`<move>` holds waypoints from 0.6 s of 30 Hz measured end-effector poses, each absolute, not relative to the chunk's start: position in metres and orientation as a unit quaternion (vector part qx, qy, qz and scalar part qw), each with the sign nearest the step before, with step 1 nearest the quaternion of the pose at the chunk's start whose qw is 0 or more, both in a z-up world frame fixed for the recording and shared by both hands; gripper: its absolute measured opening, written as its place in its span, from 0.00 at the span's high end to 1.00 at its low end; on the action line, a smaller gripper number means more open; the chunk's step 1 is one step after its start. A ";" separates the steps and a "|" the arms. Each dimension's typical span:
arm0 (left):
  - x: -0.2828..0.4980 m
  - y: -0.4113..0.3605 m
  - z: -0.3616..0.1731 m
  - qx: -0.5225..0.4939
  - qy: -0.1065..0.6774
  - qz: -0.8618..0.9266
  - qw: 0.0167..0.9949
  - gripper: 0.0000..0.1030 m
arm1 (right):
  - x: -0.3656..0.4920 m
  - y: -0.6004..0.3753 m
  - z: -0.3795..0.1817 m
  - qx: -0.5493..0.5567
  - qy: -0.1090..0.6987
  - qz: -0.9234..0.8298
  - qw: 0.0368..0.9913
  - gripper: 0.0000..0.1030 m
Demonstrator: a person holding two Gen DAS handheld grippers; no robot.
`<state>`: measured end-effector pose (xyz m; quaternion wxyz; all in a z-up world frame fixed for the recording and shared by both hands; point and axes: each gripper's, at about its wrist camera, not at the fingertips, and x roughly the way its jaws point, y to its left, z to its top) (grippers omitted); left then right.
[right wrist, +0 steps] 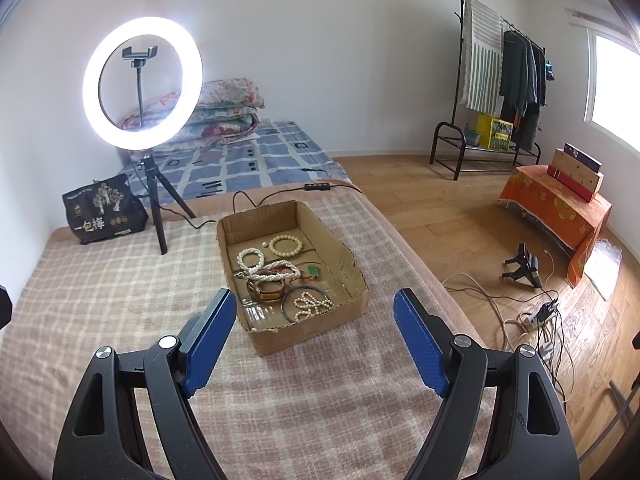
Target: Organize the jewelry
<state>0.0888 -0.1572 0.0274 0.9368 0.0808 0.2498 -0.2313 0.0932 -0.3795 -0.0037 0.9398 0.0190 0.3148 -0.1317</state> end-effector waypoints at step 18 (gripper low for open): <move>0.079 -0.166 0.027 0.079 0.252 -0.241 0.934 0.00 | 0.093 -0.382 -0.006 0.032 0.320 -0.132 0.938 0.22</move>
